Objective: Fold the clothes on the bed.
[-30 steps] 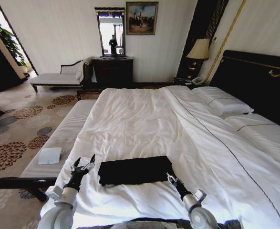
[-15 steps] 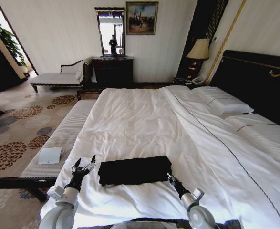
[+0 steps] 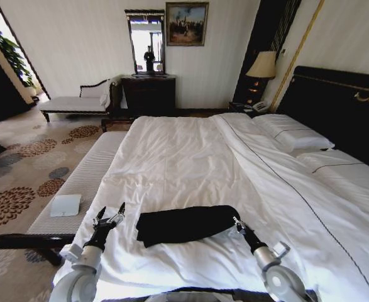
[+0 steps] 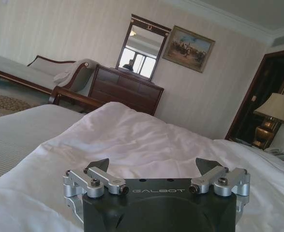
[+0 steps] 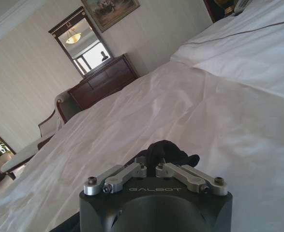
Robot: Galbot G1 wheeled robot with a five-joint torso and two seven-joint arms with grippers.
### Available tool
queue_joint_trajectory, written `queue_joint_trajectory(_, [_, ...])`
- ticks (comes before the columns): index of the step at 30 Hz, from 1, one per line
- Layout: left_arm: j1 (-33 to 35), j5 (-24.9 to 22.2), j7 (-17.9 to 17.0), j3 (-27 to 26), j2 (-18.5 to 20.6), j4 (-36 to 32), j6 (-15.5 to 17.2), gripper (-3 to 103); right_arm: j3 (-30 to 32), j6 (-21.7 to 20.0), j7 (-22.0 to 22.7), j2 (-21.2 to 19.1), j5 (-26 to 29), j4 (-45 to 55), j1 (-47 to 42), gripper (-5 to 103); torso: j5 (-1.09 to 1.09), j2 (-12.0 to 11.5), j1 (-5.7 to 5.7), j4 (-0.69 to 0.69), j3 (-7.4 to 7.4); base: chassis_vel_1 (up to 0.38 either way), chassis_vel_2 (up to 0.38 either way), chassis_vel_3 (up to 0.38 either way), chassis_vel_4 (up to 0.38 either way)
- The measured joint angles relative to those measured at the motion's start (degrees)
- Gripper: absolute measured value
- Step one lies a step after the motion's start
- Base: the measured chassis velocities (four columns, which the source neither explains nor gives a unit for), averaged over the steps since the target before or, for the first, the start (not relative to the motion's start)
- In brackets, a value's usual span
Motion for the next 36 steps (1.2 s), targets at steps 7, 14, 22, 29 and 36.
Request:
queue_joint_trajectory(7, [-1.1,-0.8,0.0,0.4,-0.2,0.8,0.0,100,0.9,1.5,-2.0,0.4,-3.0,-0.5,0.5,2,-0.02,0.0,0.00,-0.01,0.00,0.000,0.000,0.000,0.000])
queue_joint_trajectory(14, [-0.6,-1.3,0.0,-1.0,0.6,0.7,0.2,100,-6.7,4.2,-11.9,1.5,-7.2,-3.0,11.1,2,-0.01,0.0,0.00,0.02,0.00,0.000,0.000,0.000,0.000])
queue_joint_trajectory(22, [1.0,-2.5,-0.7,-4.3,2.2,-0.1,1.3,100,-23.1,5.2,-22.2,2.9,-8.8,-9.8,25.2,2,-0.02,0.0,0.00,0.00,0.00,0.000,0.000,0.000,0.000])
queue_joint_trajectory(29, [1.3,-3.7,-0.9,-6.2,2.8,-0.1,1.7,100,-32.3,5.9,-28.8,4.3,-10.5,-15.6,31.4,2,-0.02,0.0,0.00,0.01,0.00,0.000,0.000,0.000,0.000])
queue_joint_trajectory(36, [-0.2,-3.8,-0.9,-5.0,3.6,1.2,1.9,100,-39.7,4.5,-34.1,-0.6,-9.5,-17.1,35.5,2,-0.02,0.0,0.01,0.00,0.01,0.000,0.000,0.000,0.000])
